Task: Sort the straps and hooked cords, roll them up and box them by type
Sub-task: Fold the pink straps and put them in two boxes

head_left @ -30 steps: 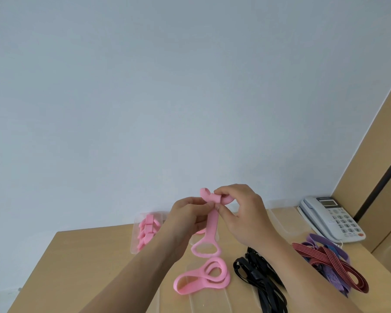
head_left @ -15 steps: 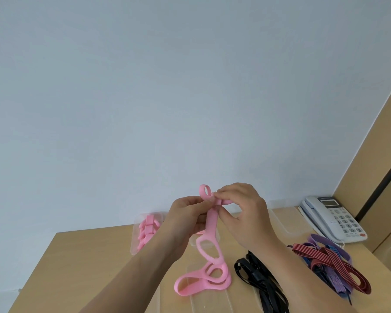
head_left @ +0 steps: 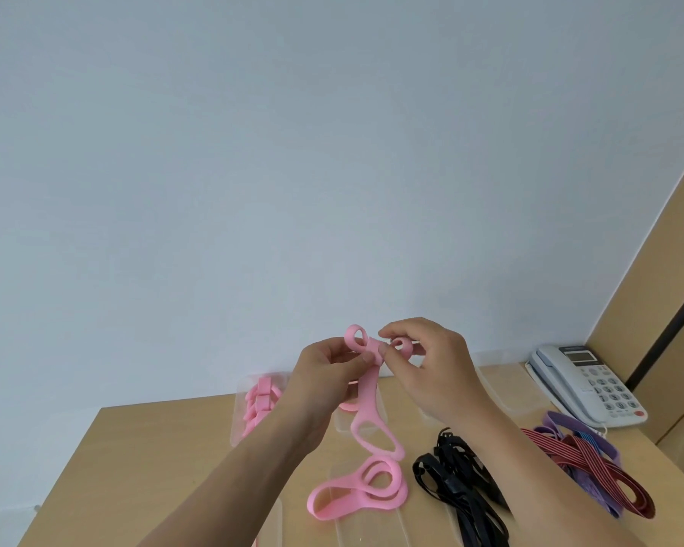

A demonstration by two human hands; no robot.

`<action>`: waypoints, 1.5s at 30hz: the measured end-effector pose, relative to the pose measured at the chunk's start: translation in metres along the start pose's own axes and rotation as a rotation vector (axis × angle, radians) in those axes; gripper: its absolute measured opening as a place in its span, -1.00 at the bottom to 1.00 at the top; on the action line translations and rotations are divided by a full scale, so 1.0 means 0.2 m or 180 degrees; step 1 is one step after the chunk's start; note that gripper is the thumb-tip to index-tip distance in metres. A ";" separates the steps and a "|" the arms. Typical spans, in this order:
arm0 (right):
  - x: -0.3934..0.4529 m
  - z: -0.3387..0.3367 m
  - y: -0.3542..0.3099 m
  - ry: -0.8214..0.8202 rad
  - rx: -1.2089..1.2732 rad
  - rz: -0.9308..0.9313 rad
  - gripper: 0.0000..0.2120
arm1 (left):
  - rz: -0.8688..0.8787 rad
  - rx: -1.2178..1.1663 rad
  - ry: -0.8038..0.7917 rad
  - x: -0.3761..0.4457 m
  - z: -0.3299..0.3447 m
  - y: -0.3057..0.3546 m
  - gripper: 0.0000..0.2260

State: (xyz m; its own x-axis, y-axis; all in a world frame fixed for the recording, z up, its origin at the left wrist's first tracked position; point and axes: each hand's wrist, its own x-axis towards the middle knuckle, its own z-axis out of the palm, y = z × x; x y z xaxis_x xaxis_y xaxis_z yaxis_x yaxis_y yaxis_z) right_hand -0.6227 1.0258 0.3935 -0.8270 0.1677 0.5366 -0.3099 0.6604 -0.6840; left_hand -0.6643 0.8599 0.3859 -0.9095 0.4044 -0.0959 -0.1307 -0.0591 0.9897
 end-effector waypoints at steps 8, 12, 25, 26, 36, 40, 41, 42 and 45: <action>0.01 -0.01 -0.04 -0.0584 0.0216 0.0349 -0.83 | 0.0272 0.0289 0.0054 0.01 -0.01 0.01 -0.85; 0.01 -0.01 -0.04 -0.0447 0.0178 0.0350 -0.82 | 0.0187 0.0182 -0.0071 0.00 -0.01 0.02 -0.73; -0.03 0.01 -0.06 0.0058 0.0387 0.0100 -0.73 | -0.0088 0.0394 -0.0310 -0.03 0.00 0.09 -0.71; -0.03 0.02 -0.04 0.0099 0.0369 0.0049 -0.75 | -0.0070 0.0356 -0.0304 -0.04 0.00 0.10 -0.71; -0.04 0.06 -0.02 0.0006 0.0370 -0.0283 -0.82 | -0.0060 0.0128 -0.0092 -0.04 -0.01 0.07 -0.80; -0.02 0.05 -0.03 -0.0183 0.0660 0.0298 -0.91 | -0.0147 0.0077 0.0034 -0.04 -0.02 0.06 -0.83; -0.01 0.06 -0.02 -0.0226 0.0664 0.0462 -0.90 | -0.0145 0.0064 0.0041 -0.04 -0.03 0.06 -0.84; 0.00 0.06 -0.02 -0.0302 0.0638 0.0600 -0.86 | -0.0143 0.0045 0.0048 -0.04 -0.03 0.06 -0.84; 0.00 0.06 -0.03 -0.0634 0.0602 0.0750 -0.84 | -0.0160 0.0041 0.0036 -0.05 -0.03 0.06 -0.82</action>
State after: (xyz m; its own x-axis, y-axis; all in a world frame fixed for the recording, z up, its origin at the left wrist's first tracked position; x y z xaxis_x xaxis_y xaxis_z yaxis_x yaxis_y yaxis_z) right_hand -0.6279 1.0130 0.3912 -0.9555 0.1410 0.2593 -0.1658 0.4702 -0.8668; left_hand -0.6599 0.8493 0.3989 -0.9064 0.3962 -0.1467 -0.1713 -0.0273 0.9848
